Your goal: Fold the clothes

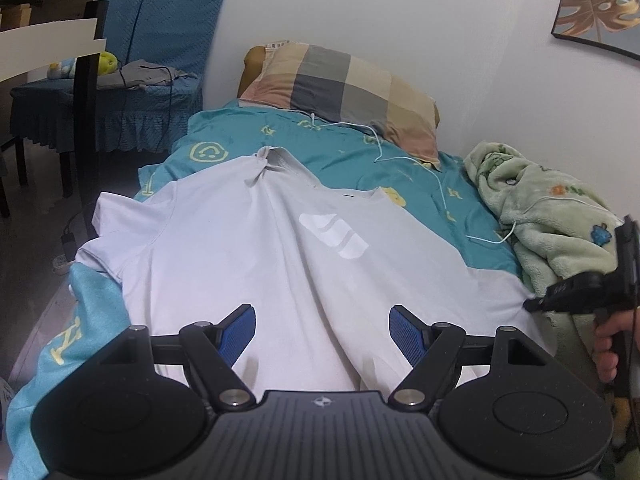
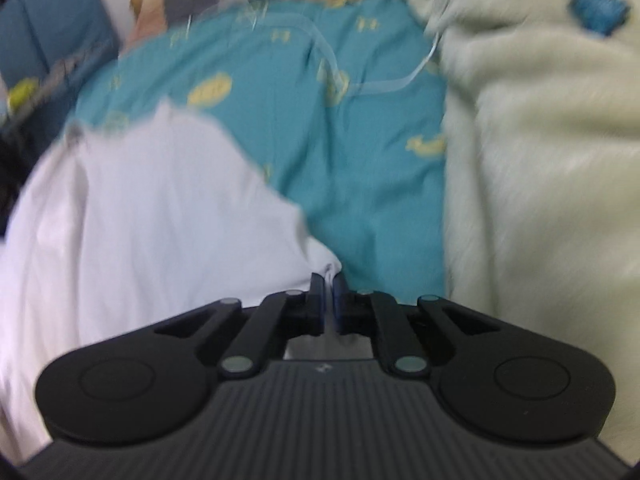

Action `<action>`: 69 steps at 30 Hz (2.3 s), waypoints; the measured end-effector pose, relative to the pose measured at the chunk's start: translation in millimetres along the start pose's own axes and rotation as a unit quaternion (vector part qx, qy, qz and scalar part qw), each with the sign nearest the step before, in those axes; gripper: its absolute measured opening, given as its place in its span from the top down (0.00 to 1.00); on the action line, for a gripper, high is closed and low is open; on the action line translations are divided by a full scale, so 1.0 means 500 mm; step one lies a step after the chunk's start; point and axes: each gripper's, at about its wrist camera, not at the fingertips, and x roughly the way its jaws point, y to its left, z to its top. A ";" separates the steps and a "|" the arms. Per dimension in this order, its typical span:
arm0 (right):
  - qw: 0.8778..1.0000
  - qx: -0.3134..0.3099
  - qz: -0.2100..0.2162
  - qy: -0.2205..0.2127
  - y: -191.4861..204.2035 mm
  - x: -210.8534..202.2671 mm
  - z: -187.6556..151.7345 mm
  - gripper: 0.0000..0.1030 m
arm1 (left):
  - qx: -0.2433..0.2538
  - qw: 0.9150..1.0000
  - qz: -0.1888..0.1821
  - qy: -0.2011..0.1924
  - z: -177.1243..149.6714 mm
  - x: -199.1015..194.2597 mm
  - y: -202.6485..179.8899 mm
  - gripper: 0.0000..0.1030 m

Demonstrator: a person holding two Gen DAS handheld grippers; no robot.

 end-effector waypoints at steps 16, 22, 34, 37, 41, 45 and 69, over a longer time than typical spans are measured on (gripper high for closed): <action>0.997 -0.033 -0.068 -0.029 -0.028 0.100 0.032 0.95 | 0.004 0.998 0.039 0.045 -0.019 0.054 0.011 0.26; 0.995 -0.020 -0.056 -0.076 -0.008 0.013 0.030 0.94 | 0.013 0.996 0.059 0.067 -0.016 0.024 0.008 0.26; 0.989 -0.025 0.067 -0.128 0.124 -0.302 -0.132 0.93 | 0.003 0.977 0.131 0.166 -0.019 -0.132 0.032 0.25; 0.987 -0.036 0.098 -0.120 0.161 -0.346 -0.208 0.93 | -0.019 0.970 0.130 0.205 -0.029 -0.157 0.050 0.23; 0.983 -0.044 0.139 -0.110 0.198 -0.398 -0.303 0.93 | -0.046 0.961 0.126 0.243 -0.049 -0.169 0.068 0.21; 0.981 -0.017 0.155 -0.118 0.181 -0.412 -0.309 0.92 | -0.079 0.949 0.139 0.271 -0.067 -0.138 0.078 0.21; 0.981 0.063 0.168 -0.078 0.118 -0.337 -0.286 0.49 | -0.106 0.935 0.134 0.311 -0.008 -0.169 0.018 0.98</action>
